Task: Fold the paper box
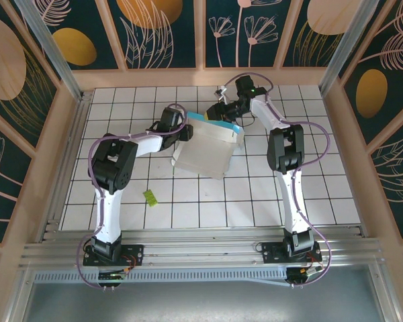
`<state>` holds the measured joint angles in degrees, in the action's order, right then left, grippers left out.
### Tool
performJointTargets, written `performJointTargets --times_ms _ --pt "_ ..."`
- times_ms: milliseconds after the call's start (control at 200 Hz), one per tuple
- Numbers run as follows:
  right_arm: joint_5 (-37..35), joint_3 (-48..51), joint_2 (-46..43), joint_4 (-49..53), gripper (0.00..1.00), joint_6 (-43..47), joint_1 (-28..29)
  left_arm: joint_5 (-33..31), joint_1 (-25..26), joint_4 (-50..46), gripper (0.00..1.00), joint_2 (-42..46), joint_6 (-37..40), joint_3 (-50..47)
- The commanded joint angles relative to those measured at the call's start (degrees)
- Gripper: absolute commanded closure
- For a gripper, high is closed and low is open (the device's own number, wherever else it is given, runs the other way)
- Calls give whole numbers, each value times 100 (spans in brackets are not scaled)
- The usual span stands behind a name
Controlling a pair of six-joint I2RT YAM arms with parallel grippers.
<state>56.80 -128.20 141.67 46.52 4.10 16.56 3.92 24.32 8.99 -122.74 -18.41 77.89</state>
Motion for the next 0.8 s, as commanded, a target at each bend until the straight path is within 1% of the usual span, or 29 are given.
performJointTargets --times_ms 0,140,215,360,561,651,796 --pt "-274 -117 72 111 41 -23 13 146 -9 -145 59 -216 77 139" --pt "-283 -116 72 112 41 -14 10 483 -11 1 67 -221 25 132" --pt "-292 -117 72 103 41 -22 12 654 -12 -44 69 -272 9 214" --pt "-292 -122 63 94 41 -32 23 827 -6 76 70 -253 -55 136" --pt "-327 -113 63 111 41 -14 18 1549 -6 519 67 -174 -139 -127" --pt "-340 -117 63 120 41 -14 31 1533 -6 635 66 -75 -228 -252" --pt "-371 -114 45 138 41 4 31 996 -15 654 64 302 -264 -475"
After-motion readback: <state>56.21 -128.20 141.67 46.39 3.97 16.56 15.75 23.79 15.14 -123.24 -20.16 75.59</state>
